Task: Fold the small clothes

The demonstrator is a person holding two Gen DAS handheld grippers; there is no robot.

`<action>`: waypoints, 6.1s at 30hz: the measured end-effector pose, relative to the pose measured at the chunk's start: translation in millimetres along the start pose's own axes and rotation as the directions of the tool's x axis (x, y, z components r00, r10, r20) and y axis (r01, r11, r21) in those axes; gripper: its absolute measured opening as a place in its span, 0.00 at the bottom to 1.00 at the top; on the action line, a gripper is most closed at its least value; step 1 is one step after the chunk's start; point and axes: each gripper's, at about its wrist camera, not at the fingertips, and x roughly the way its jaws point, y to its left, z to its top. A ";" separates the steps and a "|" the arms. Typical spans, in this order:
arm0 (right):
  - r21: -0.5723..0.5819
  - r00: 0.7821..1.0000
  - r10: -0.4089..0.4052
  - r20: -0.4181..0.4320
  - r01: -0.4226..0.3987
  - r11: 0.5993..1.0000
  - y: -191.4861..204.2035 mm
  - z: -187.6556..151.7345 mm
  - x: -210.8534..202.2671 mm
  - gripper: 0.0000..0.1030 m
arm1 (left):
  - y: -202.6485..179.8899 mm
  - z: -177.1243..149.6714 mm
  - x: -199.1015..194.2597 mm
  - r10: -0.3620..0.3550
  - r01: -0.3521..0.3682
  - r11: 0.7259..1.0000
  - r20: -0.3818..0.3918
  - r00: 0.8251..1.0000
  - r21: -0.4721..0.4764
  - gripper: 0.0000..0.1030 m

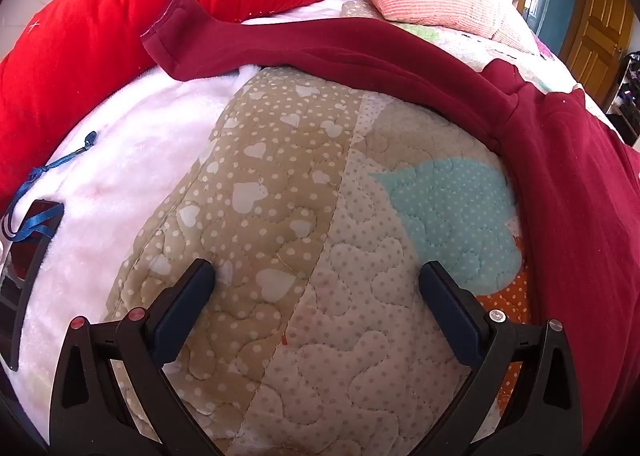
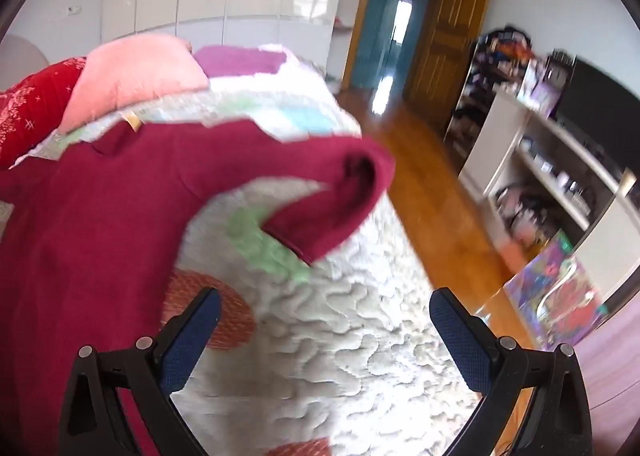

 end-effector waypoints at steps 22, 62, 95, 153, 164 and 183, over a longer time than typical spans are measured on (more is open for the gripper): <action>0.005 0.987 -0.099 0.129 0.100 0.995 7.7 -6.2 -65.7 1.00 | -0.9 0.5 -0.8 -0.003 0.003 1.000 0.000 1.000 0.000 1.00; -0.057 0.960 0.259 0.108 -0.254 0.966 173.4 63.8 -22.0 1.00 | -69.7 24.6 -108.9 -0.132 0.102 0.986 0.242 0.961 0.133 0.99; -0.153 0.944 0.329 0.035 -0.321 0.935 243.7 66.4 15.0 1.00 | -10.6 53.9 -55.1 0.001 -0.006 1.000 0.180 0.984 0.022 0.99; 0.077 0.950 0.306 0.055 -0.310 0.948 61.3 86.7 72.8 0.86 | -294.3 104.7 -46.7 -0.697 0.673 0.670 -0.047 0.716 0.311 0.08; 0.092 0.918 0.397 -0.011 -0.394 0.914 61.7 91.7 99.2 0.87 | -239.4 99.0 -68.3 -0.702 0.679 0.653 -0.070 0.709 0.336 0.53; 0.018 0.891 0.431 -0.139 -0.433 0.901 118.0 91.1 154.6 0.64 | -107.9 105.1 -5.5 -0.358 0.338 0.919 0.069 0.931 0.204 0.58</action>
